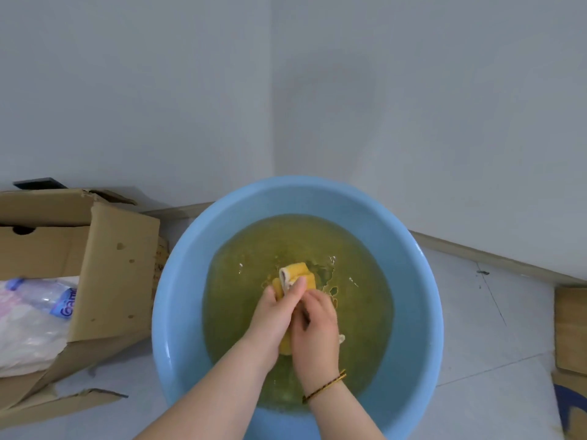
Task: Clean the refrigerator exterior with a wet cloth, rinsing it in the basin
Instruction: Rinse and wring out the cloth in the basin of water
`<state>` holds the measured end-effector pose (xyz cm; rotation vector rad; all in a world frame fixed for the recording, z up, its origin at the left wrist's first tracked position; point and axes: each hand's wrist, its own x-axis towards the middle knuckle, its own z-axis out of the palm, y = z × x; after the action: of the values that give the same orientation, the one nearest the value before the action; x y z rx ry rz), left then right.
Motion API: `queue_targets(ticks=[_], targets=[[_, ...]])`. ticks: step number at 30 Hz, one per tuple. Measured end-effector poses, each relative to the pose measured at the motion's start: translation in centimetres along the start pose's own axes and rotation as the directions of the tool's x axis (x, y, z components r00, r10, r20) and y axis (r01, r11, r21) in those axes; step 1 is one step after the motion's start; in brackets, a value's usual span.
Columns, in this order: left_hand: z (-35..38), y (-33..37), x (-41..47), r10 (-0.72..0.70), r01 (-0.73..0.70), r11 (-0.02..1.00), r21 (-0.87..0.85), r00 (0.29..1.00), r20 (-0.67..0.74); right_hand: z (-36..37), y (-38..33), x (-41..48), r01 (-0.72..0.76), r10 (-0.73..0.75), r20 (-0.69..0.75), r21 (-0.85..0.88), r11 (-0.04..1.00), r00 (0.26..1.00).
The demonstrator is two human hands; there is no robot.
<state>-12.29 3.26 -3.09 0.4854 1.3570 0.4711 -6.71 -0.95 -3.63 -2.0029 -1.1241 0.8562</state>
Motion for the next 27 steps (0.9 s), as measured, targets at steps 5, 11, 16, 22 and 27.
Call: queue_targets(ticks=[5, 11, 16, 22, 27], targets=[[-0.3, 1.7, -0.7, 0.01, -0.037, 0.983, -0.181, 0.989, -0.144, -1.0, -0.1, -2.0, 0.292, -0.286, 0.171, -0.013, 0.956, 0.943], [0.2, 3.4, -2.5, -0.057, 0.048, 0.977, -0.207, 0.998, -0.04, -3.1, -0.6, -2.0, 0.095, -0.093, 0.021, -0.15, 0.984, 0.995], [-0.3, 5.4, -3.6, -0.032, 0.046, 0.968, -0.245, 0.998, 0.062, -3.6, -1.2, -0.1, -0.101, 0.07, 0.323, 0.081, 0.992, 0.944], [-0.9, 7.5, -4.0, -0.045, 0.086, 0.987, -0.137, 0.959, 0.279, -5.0, -3.1, 1.9, 0.253, -0.118, 0.331, -0.401, 0.881, 0.936], [-1.7, 8.1, -5.0, -0.134, 0.096, 0.989, 0.109, 0.891, 0.434, -6.0, -2.8, 3.4, 0.543, -0.567, 0.148, -0.554, 0.631, 0.811]])
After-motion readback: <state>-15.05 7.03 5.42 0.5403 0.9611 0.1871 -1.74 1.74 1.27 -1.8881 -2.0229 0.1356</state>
